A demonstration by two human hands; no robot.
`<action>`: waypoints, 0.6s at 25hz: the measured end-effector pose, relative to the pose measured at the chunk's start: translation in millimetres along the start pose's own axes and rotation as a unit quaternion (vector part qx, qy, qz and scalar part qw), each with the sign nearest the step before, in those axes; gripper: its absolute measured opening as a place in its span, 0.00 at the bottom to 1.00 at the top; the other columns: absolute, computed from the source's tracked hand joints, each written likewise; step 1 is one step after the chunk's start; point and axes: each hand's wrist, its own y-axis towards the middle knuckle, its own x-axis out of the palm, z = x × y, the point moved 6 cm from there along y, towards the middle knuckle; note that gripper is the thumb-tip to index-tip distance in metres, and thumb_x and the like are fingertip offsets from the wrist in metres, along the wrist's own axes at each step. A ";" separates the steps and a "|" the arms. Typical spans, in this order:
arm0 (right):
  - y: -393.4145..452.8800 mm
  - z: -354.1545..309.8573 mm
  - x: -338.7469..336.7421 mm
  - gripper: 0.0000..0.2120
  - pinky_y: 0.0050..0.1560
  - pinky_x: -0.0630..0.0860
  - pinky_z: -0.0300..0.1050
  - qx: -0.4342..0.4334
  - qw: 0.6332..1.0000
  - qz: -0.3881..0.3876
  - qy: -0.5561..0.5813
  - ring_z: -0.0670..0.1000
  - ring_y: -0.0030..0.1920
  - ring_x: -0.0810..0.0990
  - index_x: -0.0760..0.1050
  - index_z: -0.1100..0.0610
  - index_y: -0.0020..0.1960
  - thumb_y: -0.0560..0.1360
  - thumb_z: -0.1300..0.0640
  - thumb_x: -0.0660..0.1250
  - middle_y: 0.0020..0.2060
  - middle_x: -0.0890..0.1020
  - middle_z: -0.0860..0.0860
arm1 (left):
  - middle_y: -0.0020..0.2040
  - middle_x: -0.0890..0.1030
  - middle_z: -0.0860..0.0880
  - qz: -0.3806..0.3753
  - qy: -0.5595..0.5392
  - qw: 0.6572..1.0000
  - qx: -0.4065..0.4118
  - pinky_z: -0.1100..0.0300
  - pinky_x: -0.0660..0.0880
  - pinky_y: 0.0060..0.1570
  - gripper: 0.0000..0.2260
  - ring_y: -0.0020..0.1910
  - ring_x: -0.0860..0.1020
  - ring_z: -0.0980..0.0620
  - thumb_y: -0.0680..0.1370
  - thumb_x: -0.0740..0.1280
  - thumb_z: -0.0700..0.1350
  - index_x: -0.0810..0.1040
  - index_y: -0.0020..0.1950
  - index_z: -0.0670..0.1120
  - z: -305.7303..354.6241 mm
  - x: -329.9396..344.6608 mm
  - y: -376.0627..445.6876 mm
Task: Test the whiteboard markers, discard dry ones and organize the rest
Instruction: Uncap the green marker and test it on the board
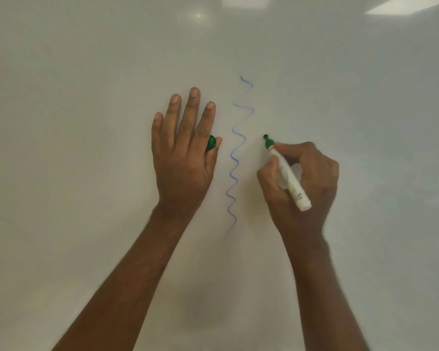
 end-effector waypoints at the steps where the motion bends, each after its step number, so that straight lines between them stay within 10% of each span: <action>1: -8.1 1.9 0.2 0.05 0.50 0.74 0.54 0.003 1.000 -0.001 -0.009 0.51 0.38 0.79 0.81 0.59 0.48 0.73 0.59 0.71 0.37 0.82 0.51 | 0.78 0.68 0.41 -0.001 0.001 1.000 -0.001 0.38 0.61 0.75 0.20 0.78 0.65 0.38 0.86 0.60 0.48 0.70 0.77 0.44 0.2 0.3 -0.3; 10: -65.7 27.3 -12.2 0.07 0.49 0.73 0.49 0.075 0.997 0.019 0.001 0.38 0.43 0.74 0.81 0.62 0.49 0.73 0.60 0.69 0.40 0.81 0.51 | 0.77 0.69 0.41 -0.004 0.010 1.000 0.000 0.38 0.61 0.75 0.20 0.78 0.65 0.38 0.86 0.60 0.48 0.70 0.77 0.44 2.0 0.1 -1.6; 15: -105.3 32.1 -10.5 0.06 0.49 0.74 0.54 0.032 0.998 -0.039 -0.036 0.52 0.38 0.80 0.81 0.61 0.47 0.71 0.63 0.71 0.38 0.81 0.49 | 0.77 0.69 0.41 -0.001 0.014 1.000 0.006 0.37 0.63 0.74 0.20 0.77 0.66 0.37 0.85 0.61 0.47 0.71 0.76 0.43 2.4 0.3 -2.9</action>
